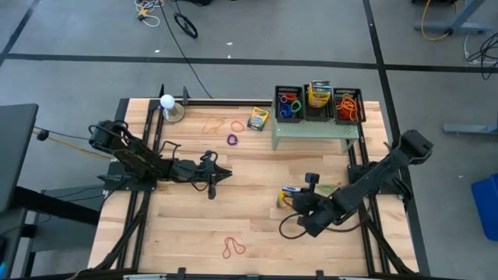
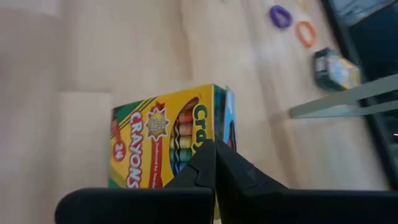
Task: Pick & Place Office Desk Supplies
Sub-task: Put the bottom yellow crayon box into the middle black basket on the shelf
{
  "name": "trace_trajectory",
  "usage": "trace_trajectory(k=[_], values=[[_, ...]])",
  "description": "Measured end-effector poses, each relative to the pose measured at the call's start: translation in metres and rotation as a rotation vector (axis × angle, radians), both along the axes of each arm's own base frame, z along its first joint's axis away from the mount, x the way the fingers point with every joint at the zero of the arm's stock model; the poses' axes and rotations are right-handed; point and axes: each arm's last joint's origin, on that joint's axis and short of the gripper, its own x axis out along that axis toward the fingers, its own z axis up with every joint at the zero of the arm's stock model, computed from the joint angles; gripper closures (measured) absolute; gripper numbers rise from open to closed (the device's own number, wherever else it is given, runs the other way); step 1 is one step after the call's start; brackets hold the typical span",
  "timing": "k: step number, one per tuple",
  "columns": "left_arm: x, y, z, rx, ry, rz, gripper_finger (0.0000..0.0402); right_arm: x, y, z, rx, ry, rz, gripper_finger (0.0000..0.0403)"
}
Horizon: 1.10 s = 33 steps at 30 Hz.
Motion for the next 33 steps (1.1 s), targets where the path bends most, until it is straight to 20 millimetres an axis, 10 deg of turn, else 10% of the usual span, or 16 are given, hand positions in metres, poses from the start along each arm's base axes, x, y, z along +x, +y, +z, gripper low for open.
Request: trace_trajectory(k=[20,33], values=[[0.000,0.000,0.000,0.000,0.000,-0.001,0.0354,0.026,0.035,-0.054,-0.551,0.067,0.122,0.0403],[0.000,0.000,0.000,0.000,0.000,-0.001,0.0354,0.026,0.054,-0.056,-0.306,0.062,0.147,0.0387]])
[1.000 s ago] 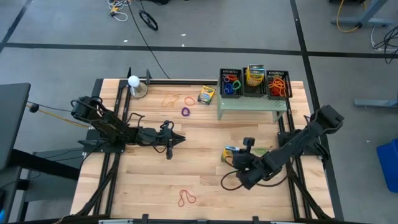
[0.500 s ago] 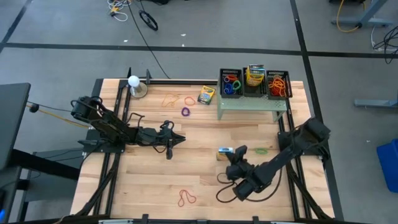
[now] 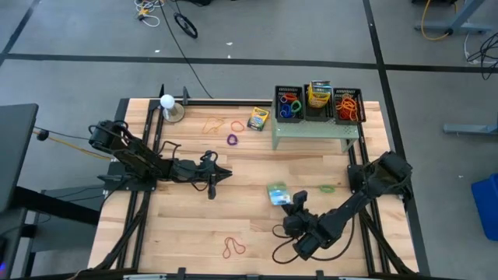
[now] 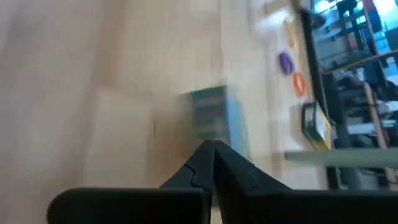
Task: Pick & Place Office Desk Supplies
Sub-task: Put the bottom yellow crayon box into the middle black basket on the shelf
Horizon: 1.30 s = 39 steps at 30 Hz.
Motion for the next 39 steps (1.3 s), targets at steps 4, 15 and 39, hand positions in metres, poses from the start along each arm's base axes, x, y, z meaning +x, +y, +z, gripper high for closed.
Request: trace_trajectory(k=[4,15,39], values=[[0.000,0.000,0.000,0.000,0.000,0.000,0.0354,0.008,-0.002,0.006,0.040,-0.015,-0.023,0.0363],[0.000,0.000,0.000,0.000,0.000,0.000,0.0354,0.009,-0.005,0.001,0.153,0.091,-0.027,0.0269],[0.000,0.000,0.000,0.000,0.000,0.000,0.0354,0.017,-0.012,-0.029,-0.093,0.138,-0.018,0.0388]])
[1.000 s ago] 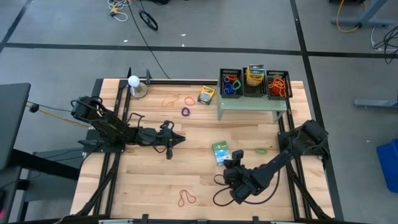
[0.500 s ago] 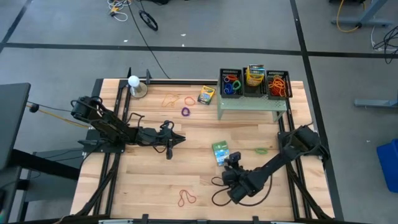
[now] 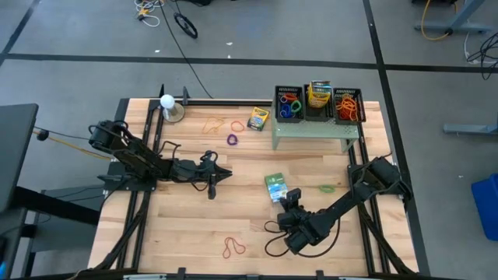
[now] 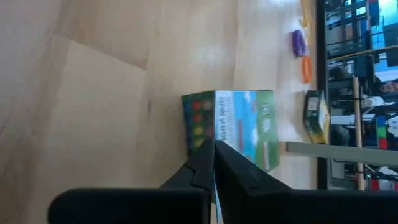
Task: Pick & Place Office Desk Supplies
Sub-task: Put the bottom yellow crayon box into the middle black basket on the shelf
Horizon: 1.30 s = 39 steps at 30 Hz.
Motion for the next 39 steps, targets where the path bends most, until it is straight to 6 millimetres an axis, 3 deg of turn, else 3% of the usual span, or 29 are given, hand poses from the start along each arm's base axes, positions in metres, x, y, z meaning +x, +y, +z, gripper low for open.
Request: trace_trajectory(k=[7,17,24,31,39], values=[[0.000,0.000,0.000,0.000,0.000,0.000,0.0354,0.010,-0.002,0.035,-0.048,-0.015,-0.027,0.0399],[0.000,-0.001,0.000,-0.007,0.002,-0.018,0.0354,0.012,-0.038,0.107,-0.036,-0.074,-0.063,0.0401],[0.000,-0.002,0.000,-0.075,-0.004,-0.059,0.0354,-0.008,-0.069,0.166,-0.012,-0.151,-0.054,0.0402],[0.000,-0.002,0.000,-0.137,-0.012,-0.053,0.0354,-0.038,-0.114,0.223,-0.040,-0.244,-0.069,0.0402],[0.000,-0.002,0.000,-0.204,-0.022,-0.037,0.0354,-0.070,-0.164,0.263,-0.105,-0.317,-0.143,0.0403]])
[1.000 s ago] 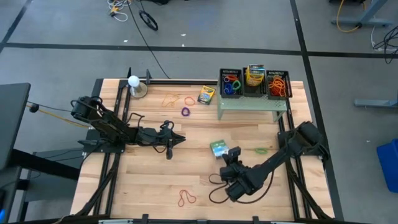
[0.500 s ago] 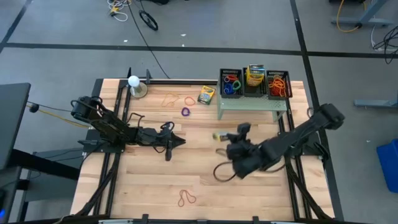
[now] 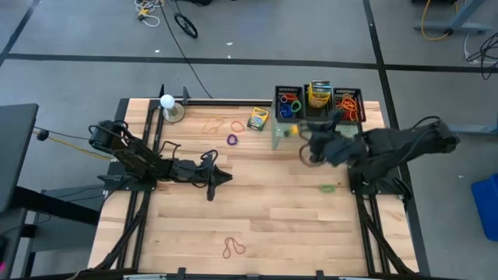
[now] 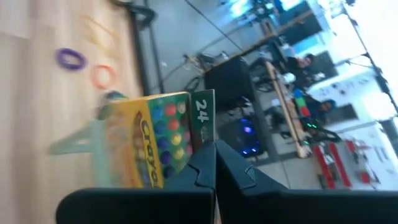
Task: Pick & Place Office Desk Supplies
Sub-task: Put the bottom yellow crayon box into the middle black basket on the shelf
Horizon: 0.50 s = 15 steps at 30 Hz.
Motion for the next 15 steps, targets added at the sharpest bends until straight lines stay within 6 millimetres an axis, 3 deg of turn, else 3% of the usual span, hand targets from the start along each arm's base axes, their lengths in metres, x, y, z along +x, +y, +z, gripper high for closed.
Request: trace_trajectory(k=[6,15], values=[[0.000,0.000,0.000,0.001,0.000,0.000,0.0354,-0.010,-0.031,0.016,-0.080,-0.003,-0.099,0.0403],[0.000,0.000,0.000,0.004,0.000,0.000,0.0354,-0.014,-0.074,0.015,-0.133,0.132,-0.235,0.0403]])
